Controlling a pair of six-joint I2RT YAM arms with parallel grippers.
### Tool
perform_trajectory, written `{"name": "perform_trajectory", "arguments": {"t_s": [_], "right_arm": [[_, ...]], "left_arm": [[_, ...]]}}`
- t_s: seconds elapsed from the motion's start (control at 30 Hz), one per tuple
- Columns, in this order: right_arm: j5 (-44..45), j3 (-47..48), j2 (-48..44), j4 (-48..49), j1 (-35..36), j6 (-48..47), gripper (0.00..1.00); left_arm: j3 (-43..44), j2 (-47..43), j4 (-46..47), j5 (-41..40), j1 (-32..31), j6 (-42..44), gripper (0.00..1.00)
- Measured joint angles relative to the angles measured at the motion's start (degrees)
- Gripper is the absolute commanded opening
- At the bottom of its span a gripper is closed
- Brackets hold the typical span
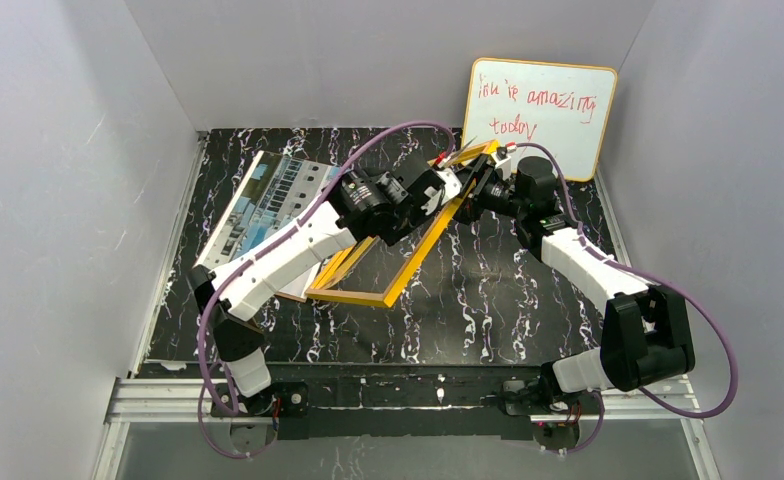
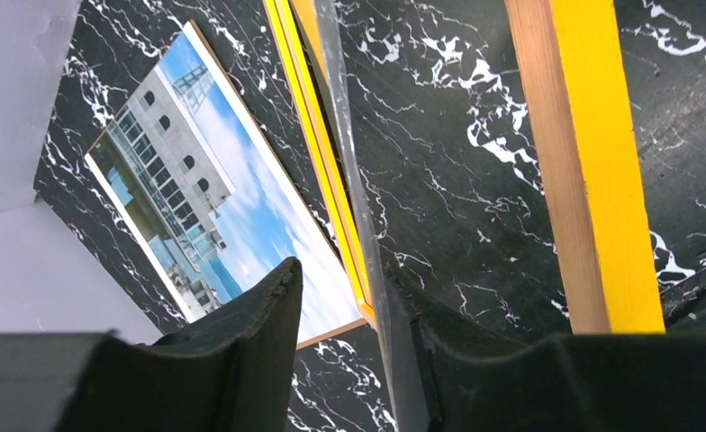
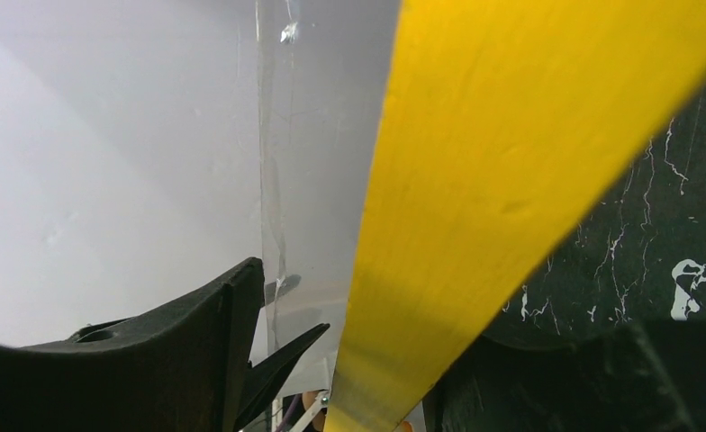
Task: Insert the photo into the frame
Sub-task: Pick up the photo frame item from the photo frame.
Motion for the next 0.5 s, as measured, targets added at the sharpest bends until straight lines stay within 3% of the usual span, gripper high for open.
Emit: {"name": "perform_trajectory", "arguments": {"t_s": [0.1, 0.2, 0.33, 0.5], "right_arm": [[0.0, 0.0, 0.0, 0.0, 0.0, -0.2, 0.66], [-0.1, 0.0, -0.1, -0.2, -0.1, -0.4, 0.67], [-1.0, 0.0, -0.1, -0.7, -0.6, -0.9, 0.76], [-2.2, -0.2, -0.2, -2.7, -1.5, -2.8, 0.77]], "left_arm": [[-0.8, 0.0, -0.5, 0.4, 0.1, -0.5, 0.28], [-1.0, 0.0, -0.9, 1.1, 0.7, -1.1, 0.16], [-1.5, 0.0, -0.7, 2.0, 2.4, -1.7, 0.01], [-1.4, 0.0, 0.3, 3.3, 6.4, -2.0, 0.0]]}}
